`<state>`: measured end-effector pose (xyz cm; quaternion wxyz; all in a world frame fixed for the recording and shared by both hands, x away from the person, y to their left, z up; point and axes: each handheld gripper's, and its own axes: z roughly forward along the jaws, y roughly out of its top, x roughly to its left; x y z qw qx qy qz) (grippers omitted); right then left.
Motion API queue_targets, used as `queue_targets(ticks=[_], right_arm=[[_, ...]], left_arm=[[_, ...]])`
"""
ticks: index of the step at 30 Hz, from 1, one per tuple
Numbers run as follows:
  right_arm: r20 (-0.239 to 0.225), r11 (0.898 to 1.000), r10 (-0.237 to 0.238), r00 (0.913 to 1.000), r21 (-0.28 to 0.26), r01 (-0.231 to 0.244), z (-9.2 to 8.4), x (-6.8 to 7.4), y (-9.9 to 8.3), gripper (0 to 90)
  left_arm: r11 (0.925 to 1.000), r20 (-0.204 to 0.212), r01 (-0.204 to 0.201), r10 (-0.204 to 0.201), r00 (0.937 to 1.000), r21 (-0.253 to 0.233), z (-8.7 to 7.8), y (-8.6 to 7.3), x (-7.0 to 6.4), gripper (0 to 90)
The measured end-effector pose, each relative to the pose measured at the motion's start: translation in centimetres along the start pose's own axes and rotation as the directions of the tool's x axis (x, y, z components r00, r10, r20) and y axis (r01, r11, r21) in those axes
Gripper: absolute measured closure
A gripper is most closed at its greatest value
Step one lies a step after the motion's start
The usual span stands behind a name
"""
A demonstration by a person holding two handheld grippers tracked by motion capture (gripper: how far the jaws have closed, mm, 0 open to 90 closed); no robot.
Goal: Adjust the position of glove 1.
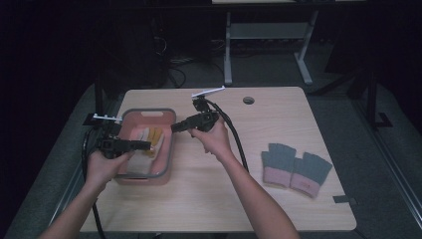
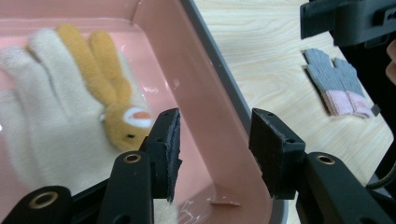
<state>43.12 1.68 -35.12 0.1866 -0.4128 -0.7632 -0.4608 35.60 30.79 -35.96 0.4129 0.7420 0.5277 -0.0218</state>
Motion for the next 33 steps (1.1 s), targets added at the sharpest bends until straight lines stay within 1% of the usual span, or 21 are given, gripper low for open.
queue_targets(ticks=[1, 3, 5, 7, 12, 16, 19, 21, 24, 28, 33], right_arm=[[0.002, 1.0, 0.003, 1.0, 0.0, -0.003, -0.3, 0.0, 0.0, 60.3], [0.005, 1.0, 0.002, 1.0, -0.007, -0.002, -0.9, -0.1, -0.1, 60.2], [0.005, 1.0, 0.002, 1.0, -0.01, -0.002, -1.3, -0.2, -0.2, 60.1], [0.005, 1.0, 0.006, 1.0, -0.017, -0.006, -1.9, -0.3, -0.3, 59.9], [0.015, 1.0, -0.002, 0.9999, -0.024, 0.002, -3.1, -0.6, -0.6, 58.1], [0.022, 0.999, 0.005, 0.9997, -0.033, -0.004, -4.1, -0.9, -1.0, 57.8], [0.027, 0.999, -0.001, 0.9996, -0.043, 0.002, -4.8, -1.1, -1.3, 57.2], [0.028, 0.999, 0.011, 0.9995, -0.047, -0.01, -5.1, -1.2, -1.4, 56.9], [0.039, 0.999, 0.01, 0.9992, -0.048, -0.008, -5.5, -1.4, -1.7, 56.6], [0.046, 0.998, 0.01, 0.9989, -0.054, -0.008, -6.2, -1.7, -2.0, 56.0], [0.054, 0.998, 0.021, 0.9983, -0.063, -0.018, -7.0, -2.1, -2.5, 55.2]], left_arm=[[1.0, 0.01, -0.007, 0.007, 0.9999, -0.003, 0.1, 0.1, -0.3, 53.4], [0.9998, 0.011, -0.02, 0.02, 0.9997, -0.005, 0.3, 0.3, -0.7, 53.4], [0.9991, 0.02, -0.041, 0.041, 0.9989, -0.007, 0.3, 0.5, -1.2, 53.4], [0.9988, 0.02, -0.048, 0.048, 0.9987, -0.01, 0.5, 0.7, -1.6, 52.9], [0.9967, 0.024, -0.081, 0.081, 0.9964, -0.007, 1.2, 1.1, -2.9, 49.7], [0.9957, 0.038, -0.092, 0.092, 0.995, -0.011, 1.7, 1.3, -3.6, 48.2], [0.9951, 0.042, -0.098, 0.098, 0.9943, -0.014, 1.9, 1.4, -4.0, 47.5], [0.9949, 0.047, -0.099, 0.1, 0.9939, -0.018, 2.0, 1.5, -4.3, 46.1], [0.9938, 0.062, -0.108, 0.109, 0.9921, -0.026, 2.3, 1.5, -4.7, 44.9], [0.9934, 0.07, -0.112, 0.114, 0.9911, -0.025, 2.6, 1.6, -5.2, 43.3], [0.9927, 0.073, -0.117, 0.119, 0.9902, -0.029, 2.9, 1.6, -5.7, 41.6]])
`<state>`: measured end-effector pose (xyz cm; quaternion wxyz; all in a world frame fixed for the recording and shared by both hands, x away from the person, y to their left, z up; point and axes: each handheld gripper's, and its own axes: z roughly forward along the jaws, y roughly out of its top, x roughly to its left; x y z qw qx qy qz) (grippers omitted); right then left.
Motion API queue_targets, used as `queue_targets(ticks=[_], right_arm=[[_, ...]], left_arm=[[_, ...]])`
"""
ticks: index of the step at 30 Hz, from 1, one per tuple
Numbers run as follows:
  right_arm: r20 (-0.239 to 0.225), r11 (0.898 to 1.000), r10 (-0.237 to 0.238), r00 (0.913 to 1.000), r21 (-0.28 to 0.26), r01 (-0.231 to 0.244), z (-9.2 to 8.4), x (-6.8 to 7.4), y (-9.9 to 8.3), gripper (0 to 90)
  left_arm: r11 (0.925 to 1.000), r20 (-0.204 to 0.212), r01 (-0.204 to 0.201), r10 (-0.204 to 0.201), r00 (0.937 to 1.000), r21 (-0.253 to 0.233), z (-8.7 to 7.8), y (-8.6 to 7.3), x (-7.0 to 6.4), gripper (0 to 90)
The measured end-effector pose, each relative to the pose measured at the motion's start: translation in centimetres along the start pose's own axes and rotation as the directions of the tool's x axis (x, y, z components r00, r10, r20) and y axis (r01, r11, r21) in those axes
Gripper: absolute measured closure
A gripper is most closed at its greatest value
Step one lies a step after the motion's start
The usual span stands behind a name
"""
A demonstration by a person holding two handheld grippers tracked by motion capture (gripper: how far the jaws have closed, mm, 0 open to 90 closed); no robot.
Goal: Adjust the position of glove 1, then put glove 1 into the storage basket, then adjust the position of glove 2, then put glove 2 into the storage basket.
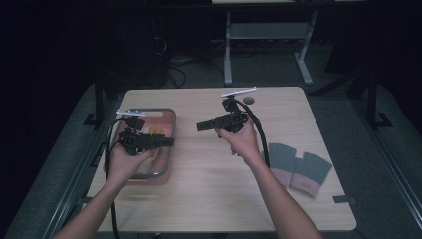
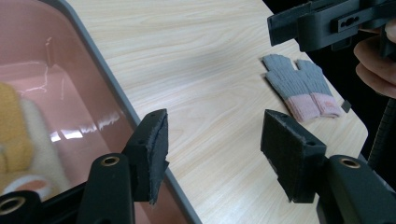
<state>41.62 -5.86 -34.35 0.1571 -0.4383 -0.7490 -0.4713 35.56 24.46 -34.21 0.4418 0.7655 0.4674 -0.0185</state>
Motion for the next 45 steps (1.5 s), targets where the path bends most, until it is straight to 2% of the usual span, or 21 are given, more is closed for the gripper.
queue_targets(ticks=[7, 20, 22, 30, 45], right_arm=[[0.004, 1.0, 0.018, 0.9998, -0.008, -0.018, -0.8, -0.8, -0.8, 54.3], [0.032, 0.997, 0.055, 0.998, -0.055, -0.053, -4.5, -2.2, -2.1, 51.7], [0.025, 0.996, 0.072, 0.9971, -0.062, -0.07, -4.9, -2.5, -2.3, 51.6], [0.04, 0.993, 0.094, 0.9948, -0.075, -0.091, -6.2, -3.6, -3.2, 51.1], [0.089, 0.99, 0.119, 0.9889, -0.092, -0.111, -9.3, -4.9, -4.9, 50.0]], left_arm=[[0.9997, 0.018, -0.024, 0.024, 0.9995, 0.004, 0.6, 0.1, -0.8, 39.5], [0.9989, 0.047, -0.046, 0.046, 0.9978, 0.006, 2.1, 0.5, -2.2, 36.7], [0.9988, 0.051, -0.048, 0.047, 0.9976, 0.009, 2.3, 0.4, -2.4, 36.0], [0.9977, 0.075, -0.064, 0.062, 0.9952, 0.022, 3.3, 0.5, -3.3, 35.1], [0.9956, 0.105, -0.091, 0.088, 0.9906, 0.024, 4.8, 0.6, -4.9, 35.0]])
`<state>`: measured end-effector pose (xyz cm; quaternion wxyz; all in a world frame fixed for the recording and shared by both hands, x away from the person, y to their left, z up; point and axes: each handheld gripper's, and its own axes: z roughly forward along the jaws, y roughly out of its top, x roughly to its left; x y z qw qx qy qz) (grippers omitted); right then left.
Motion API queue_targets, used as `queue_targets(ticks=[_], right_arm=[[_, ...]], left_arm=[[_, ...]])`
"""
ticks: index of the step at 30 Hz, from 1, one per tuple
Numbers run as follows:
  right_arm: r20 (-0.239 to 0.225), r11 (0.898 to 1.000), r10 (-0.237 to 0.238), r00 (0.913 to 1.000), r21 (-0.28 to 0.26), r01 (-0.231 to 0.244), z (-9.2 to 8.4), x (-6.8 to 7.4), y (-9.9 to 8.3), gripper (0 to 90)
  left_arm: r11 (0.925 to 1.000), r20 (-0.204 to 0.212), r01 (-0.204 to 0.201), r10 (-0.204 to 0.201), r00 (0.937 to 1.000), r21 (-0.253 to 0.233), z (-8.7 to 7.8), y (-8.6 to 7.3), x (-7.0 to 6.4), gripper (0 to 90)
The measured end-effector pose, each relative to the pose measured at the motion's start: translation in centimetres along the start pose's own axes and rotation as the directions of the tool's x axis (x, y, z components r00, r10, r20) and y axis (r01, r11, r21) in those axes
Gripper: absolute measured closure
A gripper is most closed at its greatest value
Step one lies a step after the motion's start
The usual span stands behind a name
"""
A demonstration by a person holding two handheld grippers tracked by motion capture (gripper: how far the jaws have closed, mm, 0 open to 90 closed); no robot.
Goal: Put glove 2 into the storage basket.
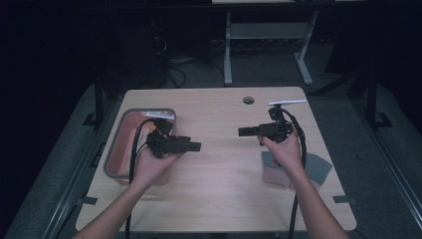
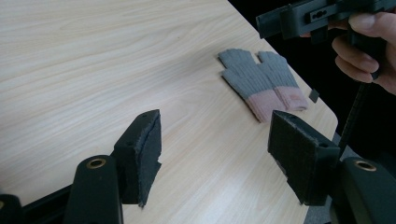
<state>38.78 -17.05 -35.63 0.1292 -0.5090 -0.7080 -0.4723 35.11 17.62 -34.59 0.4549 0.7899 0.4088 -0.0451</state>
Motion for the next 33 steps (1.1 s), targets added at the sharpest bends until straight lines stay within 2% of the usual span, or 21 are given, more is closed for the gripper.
queue_targets(ticks=[15, 20, 28, 33], right_arm=[[0.04, 0.999, 0.031, 0.9987, 0.003, -0.032, -1.5, -2.3, -2.5, 49.8], [0.073, 0.999, 0.037, 0.9966, 0.006, -0.037, -2.1, -2.9, -3.2, 49.7], [0.102, 0.999, 0.042, 0.9938, -0.001, -0.043, -3.3, -3.7, -4.1, 48.5], [0.143, 0.999, 0.034, 0.9891, 0.005, -0.035, -4.2, -4.3, -4.8, 47.5]], left_arm=[[0.9991, 0.045, -0.038, 0.038, 0.9983, 0.019, 3.2, -0.3, -2.3, 30.1], [0.9988, 0.061, -0.043, 0.041, 0.9973, 0.024, 4.3, -0.3, -2.8, 28.5], [0.9981, 0.082, -0.055, 0.052, 0.9952, 0.029, 5.4, -0.7, -3.4, 28.1], [0.9977, 0.084, -0.061, 0.058, 0.9948, 0.03, 5.9, -0.8, -3.7, 28.0]])
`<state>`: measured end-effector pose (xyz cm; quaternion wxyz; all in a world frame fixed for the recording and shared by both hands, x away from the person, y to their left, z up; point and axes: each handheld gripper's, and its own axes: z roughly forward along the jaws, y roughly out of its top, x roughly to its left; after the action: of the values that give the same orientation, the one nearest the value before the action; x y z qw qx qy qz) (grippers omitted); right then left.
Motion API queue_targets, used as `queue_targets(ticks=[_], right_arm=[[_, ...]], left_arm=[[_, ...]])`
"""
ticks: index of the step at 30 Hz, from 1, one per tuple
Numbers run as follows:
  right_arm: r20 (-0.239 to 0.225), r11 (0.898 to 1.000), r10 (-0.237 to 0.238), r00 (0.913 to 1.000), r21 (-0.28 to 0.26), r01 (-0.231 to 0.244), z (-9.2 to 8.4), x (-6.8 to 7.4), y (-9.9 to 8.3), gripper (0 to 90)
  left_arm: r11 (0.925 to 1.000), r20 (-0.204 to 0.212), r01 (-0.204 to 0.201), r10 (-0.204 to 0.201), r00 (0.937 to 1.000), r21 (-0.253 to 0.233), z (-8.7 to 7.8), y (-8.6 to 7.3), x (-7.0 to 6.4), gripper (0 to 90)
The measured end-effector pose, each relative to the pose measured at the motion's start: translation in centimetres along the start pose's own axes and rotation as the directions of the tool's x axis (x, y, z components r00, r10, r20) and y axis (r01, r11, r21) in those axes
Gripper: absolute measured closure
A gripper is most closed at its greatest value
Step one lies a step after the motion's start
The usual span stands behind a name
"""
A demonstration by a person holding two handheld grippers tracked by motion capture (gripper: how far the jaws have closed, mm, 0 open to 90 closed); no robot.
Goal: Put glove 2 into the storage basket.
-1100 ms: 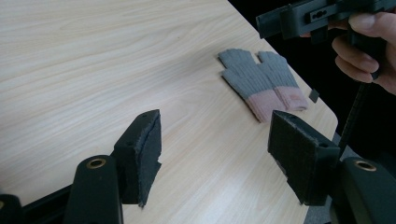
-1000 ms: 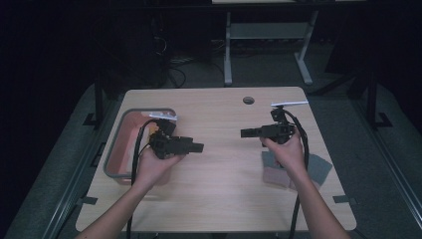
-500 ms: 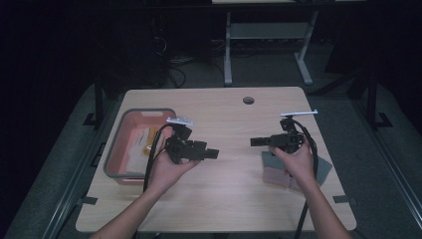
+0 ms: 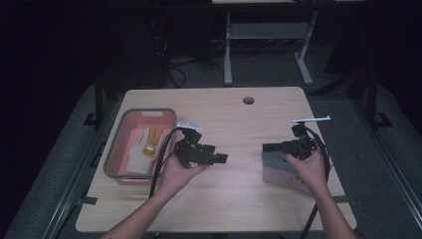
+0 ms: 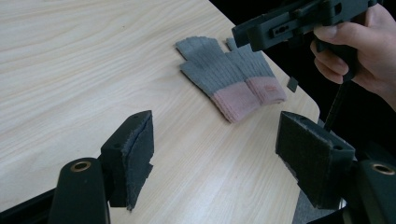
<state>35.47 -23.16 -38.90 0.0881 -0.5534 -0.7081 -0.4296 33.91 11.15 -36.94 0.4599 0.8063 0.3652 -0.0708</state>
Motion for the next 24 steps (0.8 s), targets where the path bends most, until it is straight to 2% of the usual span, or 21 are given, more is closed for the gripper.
queue_targets(ticks=[12, 17, 24], right_arm=[[0.046, 0.999, 0.038, 0.9982, -0.033, -0.037, -1.9, -2.6, -2.4, 46.5], [0.086, 0.999, 0.024, 0.996, -0.044, -0.02, -2.5, -3.1, -3.1, 46.5], [0.132, 1.0, 0.009, 0.9912, -0.028, -0.005, -3.3, -3.9, -4.2, 46.4]], left_arm=[[0.9997, 0.027, -0.01, 0.01, 0.9996, 0.022, 2.2, -0.2, -0.7, 27.6], [0.9993, 0.036, -0.019, 0.017, 0.9992, 0.032, 3.1, -0.2, -1.1, 27.5], [0.9991, 0.039, -0.023, 0.022, 0.999, 0.035, 3.7, -0.4, -1.3, 27.3]])
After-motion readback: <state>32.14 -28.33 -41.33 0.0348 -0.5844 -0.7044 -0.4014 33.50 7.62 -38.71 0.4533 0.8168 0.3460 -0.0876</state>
